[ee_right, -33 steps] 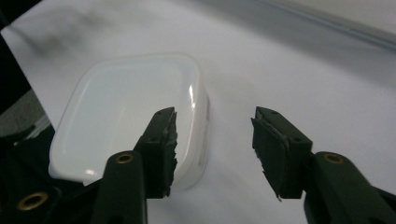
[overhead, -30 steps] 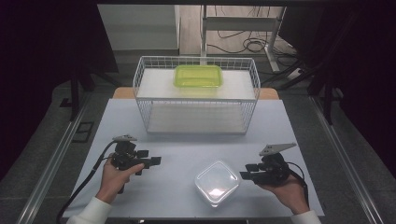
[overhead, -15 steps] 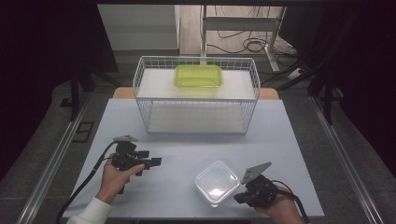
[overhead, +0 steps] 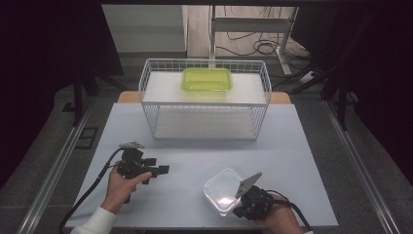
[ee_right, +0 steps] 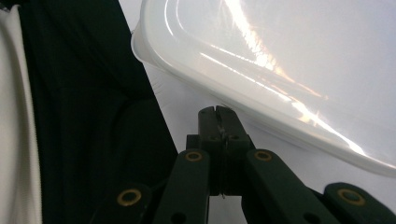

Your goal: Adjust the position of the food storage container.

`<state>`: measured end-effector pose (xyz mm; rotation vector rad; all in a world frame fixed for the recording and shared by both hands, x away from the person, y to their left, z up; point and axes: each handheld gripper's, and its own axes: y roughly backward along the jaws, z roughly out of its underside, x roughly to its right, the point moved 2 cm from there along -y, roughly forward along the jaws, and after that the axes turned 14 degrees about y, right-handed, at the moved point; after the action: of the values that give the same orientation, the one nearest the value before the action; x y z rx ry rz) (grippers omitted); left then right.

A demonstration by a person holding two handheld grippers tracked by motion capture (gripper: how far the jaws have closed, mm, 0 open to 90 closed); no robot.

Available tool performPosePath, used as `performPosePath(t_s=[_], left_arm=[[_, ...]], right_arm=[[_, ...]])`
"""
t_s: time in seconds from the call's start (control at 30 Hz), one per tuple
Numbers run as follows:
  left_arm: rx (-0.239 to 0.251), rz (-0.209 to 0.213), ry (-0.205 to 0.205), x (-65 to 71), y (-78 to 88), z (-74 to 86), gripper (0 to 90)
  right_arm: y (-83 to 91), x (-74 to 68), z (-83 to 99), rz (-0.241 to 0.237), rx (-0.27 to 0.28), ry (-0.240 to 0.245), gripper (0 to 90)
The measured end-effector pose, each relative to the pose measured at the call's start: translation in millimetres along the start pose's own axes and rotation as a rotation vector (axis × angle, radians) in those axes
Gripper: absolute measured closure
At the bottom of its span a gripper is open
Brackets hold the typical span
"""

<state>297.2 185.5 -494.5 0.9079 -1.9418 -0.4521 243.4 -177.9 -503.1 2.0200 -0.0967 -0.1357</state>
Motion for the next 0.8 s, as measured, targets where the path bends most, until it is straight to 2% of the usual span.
performPosePath(t_s=[0.17,0.43,0.73,0.8], left_arm=[[-0.001,0.001,-0.003,-0.3,0.6,-0.3,25.1],[0.0,0.003,-0.004,-1.0,2.2,-1.0,24.9],[-0.002,0.003,0.001,-2.5,1.9,-0.6,24.9],[-0.001,0.01,0.007,-1.8,1.9,-0.4,24.9]], right_arm=[[-4.3,0.6,-4.0,0.002,0.004,0.002,89.2],[-9.9,3.4,-14.2,0.03,0.008,-0.003,89.2],[-10.7,13.3,-20.0,0.089,0.027,-0.042,89.2],[-10.8,19.8,-22.1,0.117,0.038,-0.05,89.2]])
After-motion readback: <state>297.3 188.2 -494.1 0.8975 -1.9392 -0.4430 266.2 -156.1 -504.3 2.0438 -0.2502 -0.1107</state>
